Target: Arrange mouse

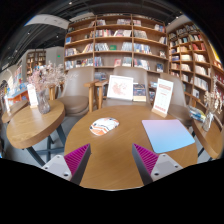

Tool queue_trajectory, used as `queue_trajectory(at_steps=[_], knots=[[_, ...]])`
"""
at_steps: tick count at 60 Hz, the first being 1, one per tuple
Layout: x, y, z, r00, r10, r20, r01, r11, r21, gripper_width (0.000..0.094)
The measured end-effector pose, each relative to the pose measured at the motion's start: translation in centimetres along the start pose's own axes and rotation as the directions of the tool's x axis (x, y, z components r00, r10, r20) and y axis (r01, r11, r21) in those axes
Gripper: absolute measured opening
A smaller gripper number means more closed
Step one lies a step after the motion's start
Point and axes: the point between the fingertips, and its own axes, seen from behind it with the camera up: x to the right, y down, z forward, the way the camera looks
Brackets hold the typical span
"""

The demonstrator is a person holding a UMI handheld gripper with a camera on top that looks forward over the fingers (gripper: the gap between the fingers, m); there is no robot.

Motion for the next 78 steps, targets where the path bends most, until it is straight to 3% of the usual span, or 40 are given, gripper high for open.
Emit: queue_trajectory(at_steps=[16,37,70,78], knots=[[-5.5,1.3,4.9,1.000,-0.008,0.005,0.009,0.999,-0.050,0.0855],[-6.7,0.6,12.3,0.999,0.023,-0.029,-0.027,0.990,-0.135,0.0854],[-6.5,-4.3,22.1,0.999,0.045,-0.020,-0.048,0.984,-0.173,0.0850],[-6.3,-4.7,22.7,0.999,0.048,-0.023,-0.051,0.983,-0.176,0.0811]])
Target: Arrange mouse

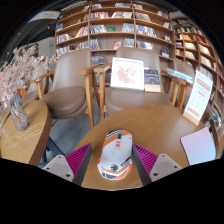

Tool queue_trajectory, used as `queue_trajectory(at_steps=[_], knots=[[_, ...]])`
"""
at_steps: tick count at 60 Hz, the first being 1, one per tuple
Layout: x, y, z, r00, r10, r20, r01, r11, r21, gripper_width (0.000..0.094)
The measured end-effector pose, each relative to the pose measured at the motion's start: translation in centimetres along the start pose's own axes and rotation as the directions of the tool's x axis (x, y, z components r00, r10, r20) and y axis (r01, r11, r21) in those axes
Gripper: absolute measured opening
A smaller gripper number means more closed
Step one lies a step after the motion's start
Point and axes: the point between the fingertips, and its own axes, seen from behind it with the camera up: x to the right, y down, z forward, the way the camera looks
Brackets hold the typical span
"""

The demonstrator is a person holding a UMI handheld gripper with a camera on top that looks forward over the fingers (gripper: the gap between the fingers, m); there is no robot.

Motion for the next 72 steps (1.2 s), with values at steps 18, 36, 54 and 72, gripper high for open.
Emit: queue_trajectory(at_steps=[18,36,54,72], knots=[[1.5,-1.9,-2.3,1.000,-0.002,0.026,0.002,1.000,0.012,0.0443],[15.7,-4.2,-10.1,0.997,-0.058,0.051,0.054,0.996,0.072,0.0444],[32.7,1.9,-8.4,0.998,-0.012,-0.065,0.014,1.000,0.018,0.0443],[35.7,4.5,-7.5,0.994,0.088,-0.061,-0.086,0.996,0.026,0.0683]])
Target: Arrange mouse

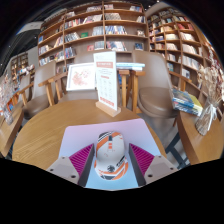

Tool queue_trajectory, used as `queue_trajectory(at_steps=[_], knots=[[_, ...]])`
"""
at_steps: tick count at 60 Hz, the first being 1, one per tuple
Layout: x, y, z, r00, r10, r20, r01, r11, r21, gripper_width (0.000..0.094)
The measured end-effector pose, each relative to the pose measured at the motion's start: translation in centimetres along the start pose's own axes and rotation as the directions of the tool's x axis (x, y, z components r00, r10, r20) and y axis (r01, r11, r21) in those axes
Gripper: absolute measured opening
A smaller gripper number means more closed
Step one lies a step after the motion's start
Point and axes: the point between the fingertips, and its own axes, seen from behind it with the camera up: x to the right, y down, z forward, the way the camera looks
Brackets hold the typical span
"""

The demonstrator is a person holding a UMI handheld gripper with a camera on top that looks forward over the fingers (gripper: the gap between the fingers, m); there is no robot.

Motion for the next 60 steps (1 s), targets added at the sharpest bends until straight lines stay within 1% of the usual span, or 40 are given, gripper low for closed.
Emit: queue_trajectory(at_steps=[3,4,7,10,19,24,33,47,51,55,60], knots=[[0.1,-0.6,-1.2,1.000,0.009,-0.015,-0.009,1.000,0.013,0.0844],[0.1,-0.8,-1.8,1.000,0.011,-0.022,-0.011,1.000,0.017,0.0861],[-0.5,-1.4,-3.7,1.000,0.015,-0.023,-0.014,0.999,0.031,0.0845],[-1.2,-1.9,-5.9,0.999,0.014,-0.034,-0.012,0.999,0.048,0.0849],[-4.5,-1.7,-14.7,1.000,0.027,-0.009,-0.027,0.996,0.088,0.0851],[-6.0,-0.4,-19.2,0.998,0.055,0.007,-0.055,0.994,0.097,0.0850],[-7.9,3.0,-24.9,0.999,0.049,-0.007,-0.048,0.994,0.096,0.0850],[-9.3,7.2,-30.9,0.998,-0.024,-0.055,0.031,0.991,0.127,0.0852],[-9.9,7.9,-32.2,0.998,-0.037,-0.049,0.043,0.990,0.136,0.0852],[-10.9,8.7,-32.9,0.998,-0.059,-0.024,0.062,0.989,0.135,0.0849],[-11.2,9.2,-33.4,0.996,-0.084,-0.038,0.089,0.985,0.147,0.0857]])
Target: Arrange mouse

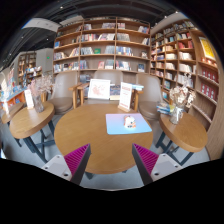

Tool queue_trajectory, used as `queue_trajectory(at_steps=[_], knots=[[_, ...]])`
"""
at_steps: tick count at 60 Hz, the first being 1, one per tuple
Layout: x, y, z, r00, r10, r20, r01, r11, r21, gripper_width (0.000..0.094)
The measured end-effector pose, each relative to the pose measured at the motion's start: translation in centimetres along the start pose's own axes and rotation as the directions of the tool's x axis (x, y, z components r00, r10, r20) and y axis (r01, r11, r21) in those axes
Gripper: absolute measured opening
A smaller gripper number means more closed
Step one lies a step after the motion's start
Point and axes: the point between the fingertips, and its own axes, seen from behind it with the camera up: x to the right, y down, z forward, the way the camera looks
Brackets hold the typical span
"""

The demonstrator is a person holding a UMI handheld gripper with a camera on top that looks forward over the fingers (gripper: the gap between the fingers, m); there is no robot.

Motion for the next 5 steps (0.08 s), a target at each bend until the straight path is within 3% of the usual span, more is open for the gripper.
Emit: queue_trajectory(at_steps=[5], knots=[[-0.34,0.30,-0.42,1.000,-0.014,-0.008,0.014,1.000,-0.006,0.0854]])
